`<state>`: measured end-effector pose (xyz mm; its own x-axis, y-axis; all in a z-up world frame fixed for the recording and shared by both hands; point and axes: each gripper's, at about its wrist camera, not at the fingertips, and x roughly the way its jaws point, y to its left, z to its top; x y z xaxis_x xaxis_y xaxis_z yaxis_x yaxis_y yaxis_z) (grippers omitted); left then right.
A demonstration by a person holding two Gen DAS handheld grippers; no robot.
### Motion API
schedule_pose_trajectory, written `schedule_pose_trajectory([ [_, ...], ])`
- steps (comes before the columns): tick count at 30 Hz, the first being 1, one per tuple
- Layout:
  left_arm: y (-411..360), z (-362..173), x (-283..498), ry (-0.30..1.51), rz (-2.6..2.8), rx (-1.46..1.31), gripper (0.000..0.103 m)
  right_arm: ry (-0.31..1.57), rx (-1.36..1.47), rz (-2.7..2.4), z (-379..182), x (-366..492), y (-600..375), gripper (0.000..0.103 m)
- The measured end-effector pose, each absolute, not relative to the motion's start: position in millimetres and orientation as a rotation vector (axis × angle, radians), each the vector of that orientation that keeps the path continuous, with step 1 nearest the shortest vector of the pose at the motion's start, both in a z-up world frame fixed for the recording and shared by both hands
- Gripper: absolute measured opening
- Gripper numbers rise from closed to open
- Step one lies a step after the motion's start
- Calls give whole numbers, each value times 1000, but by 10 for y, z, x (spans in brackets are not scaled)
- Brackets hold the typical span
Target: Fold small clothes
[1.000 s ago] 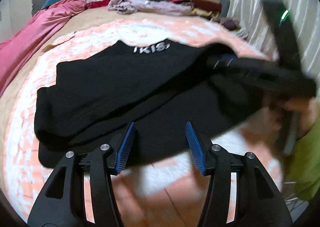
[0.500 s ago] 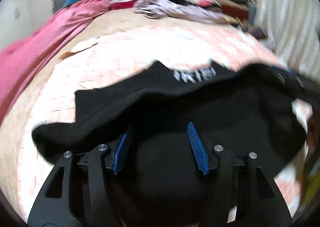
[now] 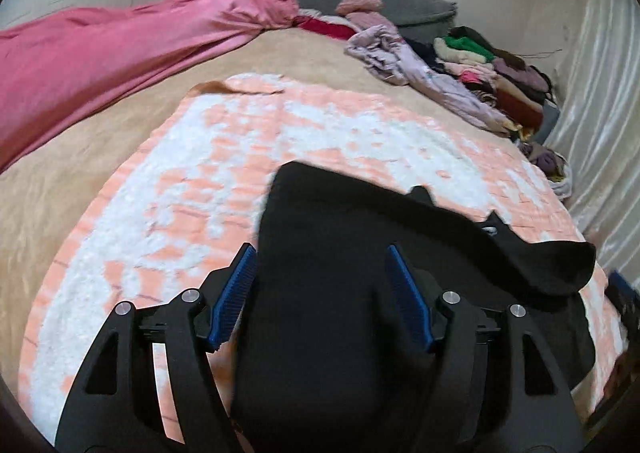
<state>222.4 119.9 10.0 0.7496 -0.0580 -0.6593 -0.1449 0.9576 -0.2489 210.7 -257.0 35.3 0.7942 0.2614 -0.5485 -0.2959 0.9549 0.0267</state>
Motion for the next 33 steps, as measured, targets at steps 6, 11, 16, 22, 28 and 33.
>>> schedule_pose_trajectory([
  [6, 1383, 15, 2209, 754, 69, -343, 60, 664, -150, 179, 110, 2233, -2580, 78],
  [11, 1415, -47, 2205, 778, 70, -338, 60, 735, -113, 109, 38, 2621, -2659, 78],
  [16, 1390, -141, 2200, 814, 47, -335, 60, 821, 9, 75, -94, 3073, -2854, 78],
  [22, 1345, -165, 2188, 825, 11, -342, 31, 874, 93, 102, -200, 3221, -2920, 31],
  [28, 1309, -23, 2100, 758, 9, -318, 5, 780, 51, 124, -19, 3074, -2839, 8],
  [33, 1236, 120, 2021, 701, 7, -242, 5, 725, 7, 120, 100, 3103, -2826, 8],
])
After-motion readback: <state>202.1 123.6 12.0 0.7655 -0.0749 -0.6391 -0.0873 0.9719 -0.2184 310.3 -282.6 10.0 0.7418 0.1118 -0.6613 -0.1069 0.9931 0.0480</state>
